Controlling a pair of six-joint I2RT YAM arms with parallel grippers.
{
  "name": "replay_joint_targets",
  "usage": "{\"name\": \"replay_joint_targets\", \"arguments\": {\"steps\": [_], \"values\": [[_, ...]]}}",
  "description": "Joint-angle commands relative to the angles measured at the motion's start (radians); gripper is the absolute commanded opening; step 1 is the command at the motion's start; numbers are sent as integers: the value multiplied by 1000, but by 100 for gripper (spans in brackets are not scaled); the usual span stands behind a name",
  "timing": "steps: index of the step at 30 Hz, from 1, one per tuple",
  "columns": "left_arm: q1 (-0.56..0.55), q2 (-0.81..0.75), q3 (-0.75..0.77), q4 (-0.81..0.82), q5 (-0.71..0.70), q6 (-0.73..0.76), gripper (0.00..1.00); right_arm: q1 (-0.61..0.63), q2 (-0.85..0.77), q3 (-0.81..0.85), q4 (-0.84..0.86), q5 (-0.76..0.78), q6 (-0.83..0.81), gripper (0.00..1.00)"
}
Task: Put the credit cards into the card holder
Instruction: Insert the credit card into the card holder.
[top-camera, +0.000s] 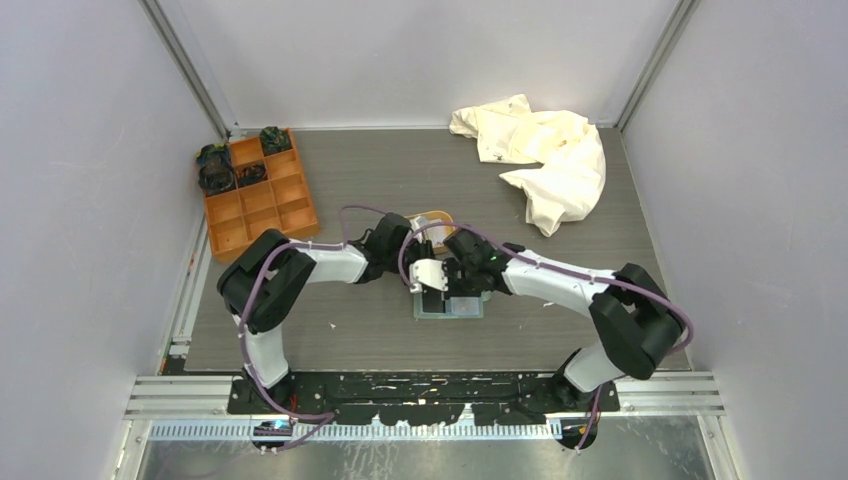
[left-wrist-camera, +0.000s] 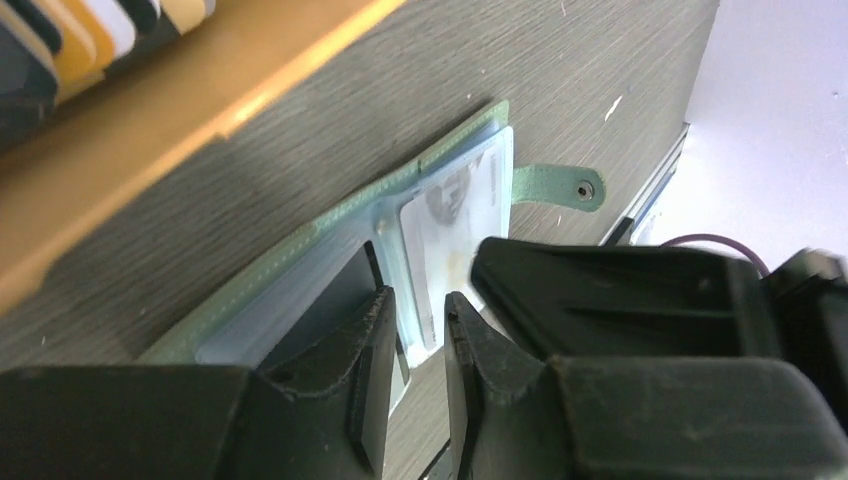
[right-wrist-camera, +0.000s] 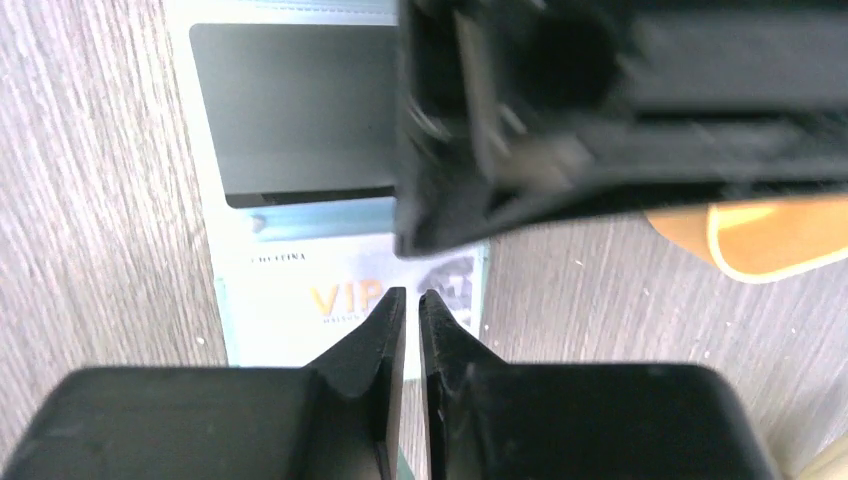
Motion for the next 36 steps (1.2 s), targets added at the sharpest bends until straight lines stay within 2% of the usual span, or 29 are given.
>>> {"name": "replay_joint_targets", "arguments": {"steps": [1, 7, 14, 17, 22, 24, 30, 36], "values": [[1, -90, -21, -77, -31, 40, 26, -52, -113, 32, -51, -137, 26, 19], [1, -213, -74, -69, -66, 63, 26, -158, -206, 61, -145, -364, 73, 25], [1, -397, -204, -5, -121, 83, 26, -284, -242, 74, -173, -590, 216, 34], [1, -481, -266, 32, -159, 95, 26, -335, -220, 81, -172, -690, 318, 39], [1, -613, -365, 70, -237, 129, 27, -406, -137, 104, -165, -828, 552, 40], [2, -653, -396, 71, -275, 136, 35, -432, -97, 106, -145, -852, 659, 40], [9, -700, -491, 142, -305, 120, 45, -500, 21, 108, -129, -816, 878, 40], [13, -631, -545, 225, -298, 56, 46, -530, 120, 137, -174, -708, 929, 40]]}}
